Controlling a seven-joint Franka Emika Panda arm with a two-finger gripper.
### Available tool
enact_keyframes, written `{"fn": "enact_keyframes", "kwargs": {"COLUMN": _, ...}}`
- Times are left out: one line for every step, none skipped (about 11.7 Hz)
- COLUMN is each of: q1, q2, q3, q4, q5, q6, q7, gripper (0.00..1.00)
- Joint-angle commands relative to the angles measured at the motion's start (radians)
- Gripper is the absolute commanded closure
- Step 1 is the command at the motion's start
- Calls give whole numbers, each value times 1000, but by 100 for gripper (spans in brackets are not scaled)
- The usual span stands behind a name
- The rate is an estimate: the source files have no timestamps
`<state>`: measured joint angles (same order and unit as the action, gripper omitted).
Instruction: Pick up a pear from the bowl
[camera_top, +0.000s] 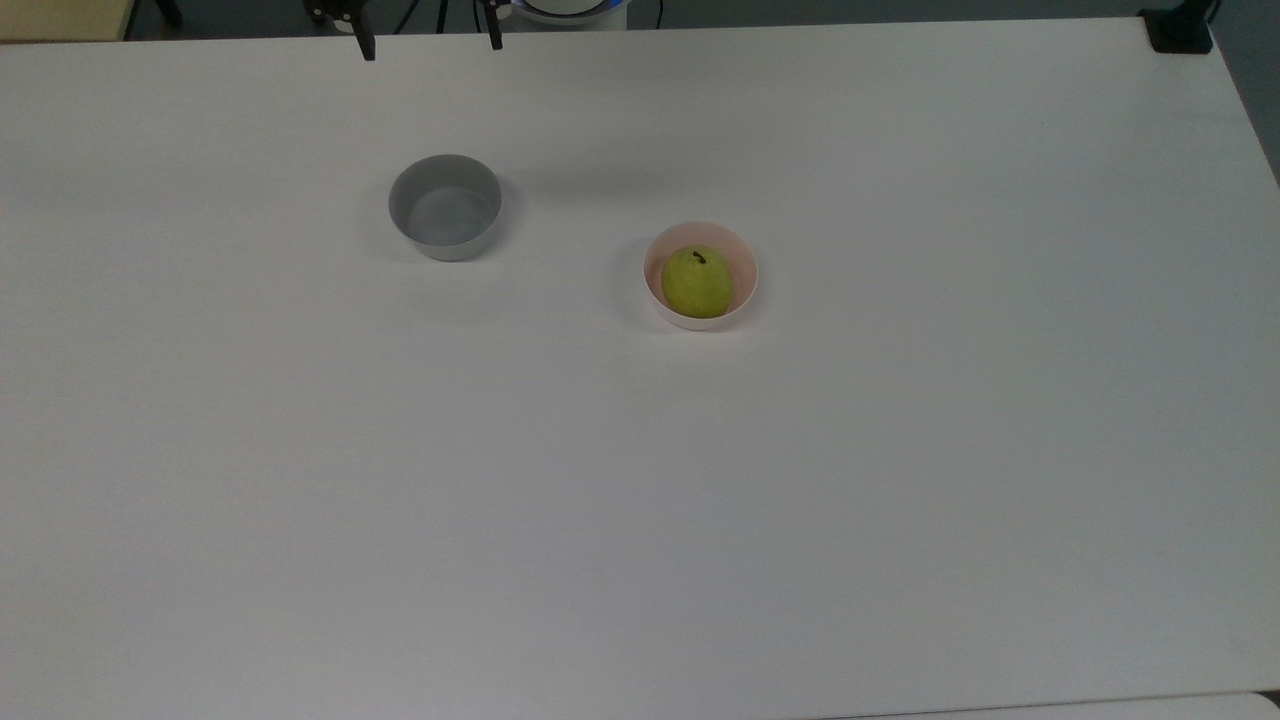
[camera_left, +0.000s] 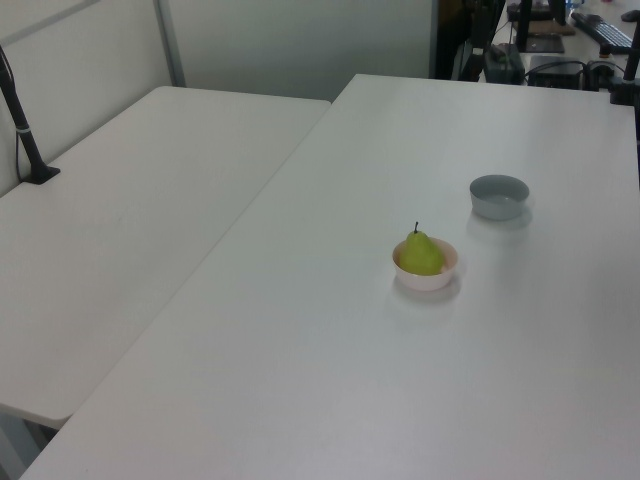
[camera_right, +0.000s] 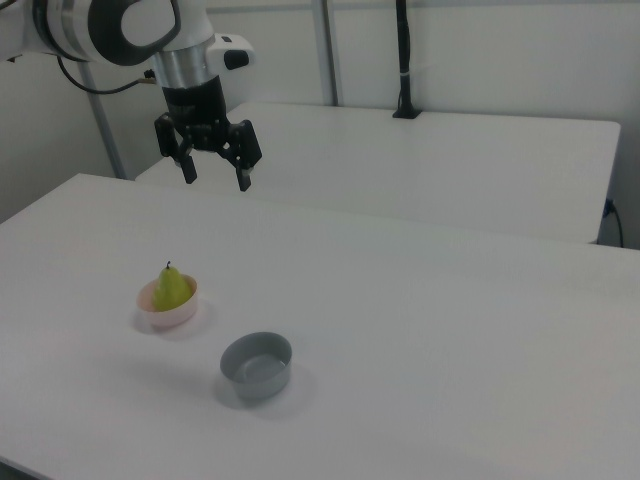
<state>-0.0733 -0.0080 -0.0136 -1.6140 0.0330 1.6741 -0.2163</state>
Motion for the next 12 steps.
{"fn": "enact_keyframes", "kwargs": {"q1": 20, "q2": 2, "q3": -17, "q4": 3, "q5": 18, "q6": 7, "q7": -2, "gripper": 0}}
{"fn": "enact_keyframes", "kwargs": {"q1": 20, "q2": 2, "q3": -17, "q4": 3, "q5": 18, "q6": 9, "q7": -2, "gripper": 0}}
{"fn": "enact_keyframes", "kwargs": {"q1": 20, "q2": 3, "q3": -17, "q4": 3, "q5": 18, "q6": 9, "q7": -2, "gripper": 0}}
{"fn": "enact_keyframes", "kwargs": {"q1": 20, "q2": 3, "q3": -17, "q4": 3, "q5": 18, "q6": 9, "q7": -2, "gripper": 0}}
{"fn": "enact_keyframes", "kwargs": {"q1": 20, "q2": 3, "q3": -17, "q4": 3, "q5": 18, "q6": 9, "q7": -3, "gripper": 0}}
{"fn": "enact_keyframes", "kwargs": {"q1": 20, "q2": 2, "q3": -17, "q4": 3, "q5": 18, "q6": 4, "q7": -8, "gripper": 0}}
{"fn": "enact_keyframes", "kwargs": {"q1": 20, "q2": 2, "q3": -17, "q4": -3, "q5": 16, "q6": -1, "q7": -27, "gripper": 0}}
{"fn": "enact_keyframes", "kwargs": {"q1": 20, "q2": 2, "q3": -17, "q4": -15, "q5": 16, "q6": 1, "q7": -72, "gripper": 0}}
{"fn": "enact_keyframes", "kwargs": {"q1": 21, "q2": 3, "q3": -9, "q4": -21, "q5": 16, "q6": -1, "q7": -127, "gripper": 0}}
{"fn": "enact_keyframes", "kwargs": {"q1": 21, "q2": 3, "q3": -6, "q4": -33, "q5": 11, "q6": -2, "q7": -176, "gripper": 0}}
{"fn": "enact_keyframes", "kwargs": {"q1": 23, "q2": 3, "q3": -5, "q4": -35, "q5": 10, "q6": -13, "q7": -254, "gripper": 0}}
{"fn": "enact_keyframes", "kwargs": {"q1": 44, "q2": 6, "q3": 1, "q4": -35, "q5": 8, "q6": -25, "q7": -314, "gripper": 0}}
